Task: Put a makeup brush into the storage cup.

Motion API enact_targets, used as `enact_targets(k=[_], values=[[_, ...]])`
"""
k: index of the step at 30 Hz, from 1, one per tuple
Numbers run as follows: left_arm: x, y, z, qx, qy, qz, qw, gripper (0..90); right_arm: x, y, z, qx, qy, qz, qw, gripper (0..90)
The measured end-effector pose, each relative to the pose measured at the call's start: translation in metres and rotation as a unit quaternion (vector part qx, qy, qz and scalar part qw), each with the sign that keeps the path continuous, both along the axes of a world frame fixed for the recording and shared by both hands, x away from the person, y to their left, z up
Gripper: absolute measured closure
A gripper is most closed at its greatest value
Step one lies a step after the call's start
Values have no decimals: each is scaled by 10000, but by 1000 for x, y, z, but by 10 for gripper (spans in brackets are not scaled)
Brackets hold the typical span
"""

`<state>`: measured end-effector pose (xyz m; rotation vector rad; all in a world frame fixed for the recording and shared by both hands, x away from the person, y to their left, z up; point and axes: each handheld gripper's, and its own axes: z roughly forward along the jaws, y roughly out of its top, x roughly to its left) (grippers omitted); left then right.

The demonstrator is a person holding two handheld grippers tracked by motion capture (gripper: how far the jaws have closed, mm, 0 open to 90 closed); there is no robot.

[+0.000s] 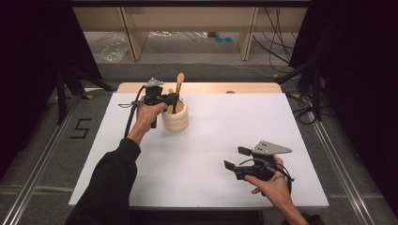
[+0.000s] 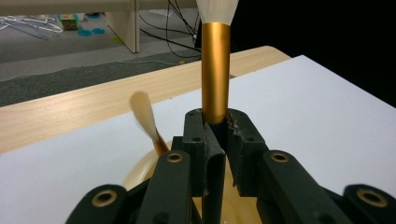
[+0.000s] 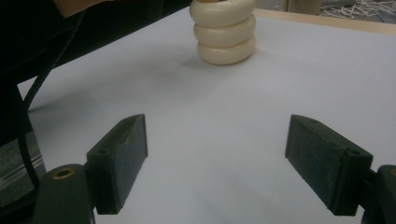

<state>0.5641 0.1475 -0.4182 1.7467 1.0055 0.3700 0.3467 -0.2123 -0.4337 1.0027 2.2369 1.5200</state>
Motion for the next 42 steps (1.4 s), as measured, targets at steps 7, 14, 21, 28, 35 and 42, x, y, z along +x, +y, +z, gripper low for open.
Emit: enact_targets(k=[7,14,21,28,35,42], values=[[-2,2,-6,32,24,10,10000,784,0,0,0,-1,-2,-3,10000,221],[-5,0,-3,129,35,-35,9999,701,0,0,0,12,10,-14,10000,221],[-10,4,4,220,-46,-60,9997,619,0,0,0,10,15,-30,10000,221],[-18,8,13,182,-80,-99,9998,557,0,0,0,8,-1,-54,10000,220],[-31,10,20,137,-137,-196,9996,450,1,-1,0,7,-29,-80,10000,217],[-50,9,30,132,-241,-277,9992,360,1,-1,1,17,-40,-102,9999,215]])
